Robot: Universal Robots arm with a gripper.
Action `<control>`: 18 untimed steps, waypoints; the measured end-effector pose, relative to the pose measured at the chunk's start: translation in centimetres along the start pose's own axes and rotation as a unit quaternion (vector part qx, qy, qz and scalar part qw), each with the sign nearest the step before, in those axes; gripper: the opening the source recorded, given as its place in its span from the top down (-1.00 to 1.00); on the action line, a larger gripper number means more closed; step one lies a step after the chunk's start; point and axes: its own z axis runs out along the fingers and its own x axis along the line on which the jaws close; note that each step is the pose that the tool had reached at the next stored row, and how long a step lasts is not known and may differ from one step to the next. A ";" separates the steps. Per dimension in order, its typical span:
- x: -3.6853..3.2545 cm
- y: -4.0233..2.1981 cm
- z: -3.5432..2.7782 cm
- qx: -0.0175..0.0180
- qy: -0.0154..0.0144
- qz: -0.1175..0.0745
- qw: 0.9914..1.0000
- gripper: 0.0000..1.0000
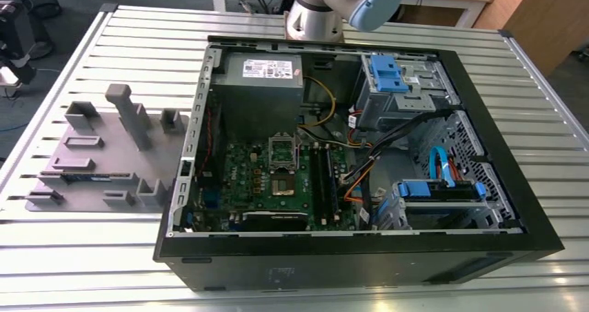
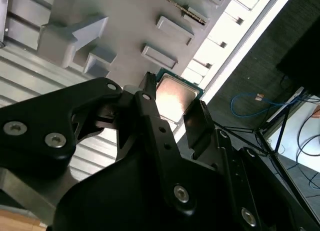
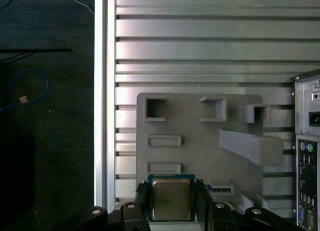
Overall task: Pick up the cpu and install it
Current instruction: 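Pick up the cpu and move it towards the insertion slot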
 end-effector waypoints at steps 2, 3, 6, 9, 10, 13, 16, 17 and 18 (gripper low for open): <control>0.00 0.00 -0.06 0.000 0.000 0.000 1.000 0.06; 0.00 0.00 -0.06 0.000 0.000 0.000 1.000 0.06; 0.00 0.00 -0.08 0.000 0.000 0.000 1.000 0.06; -0.07 0.01 -0.10 0.000 0.000 0.000 1.000 0.06; -0.14 0.00 -0.09 0.000 0.000 0.000 1.000 0.06; -0.44 0.01 -0.08 0.000 0.000 0.000 1.000 0.06; -0.87 0.02 -0.06 0.000 0.000 0.000 1.000 0.06; -1.04 0.02 -0.06 0.000 0.000 0.000 1.000 0.06; -1.24 0.03 -0.06 0.000 0.000 0.000 1.000 0.06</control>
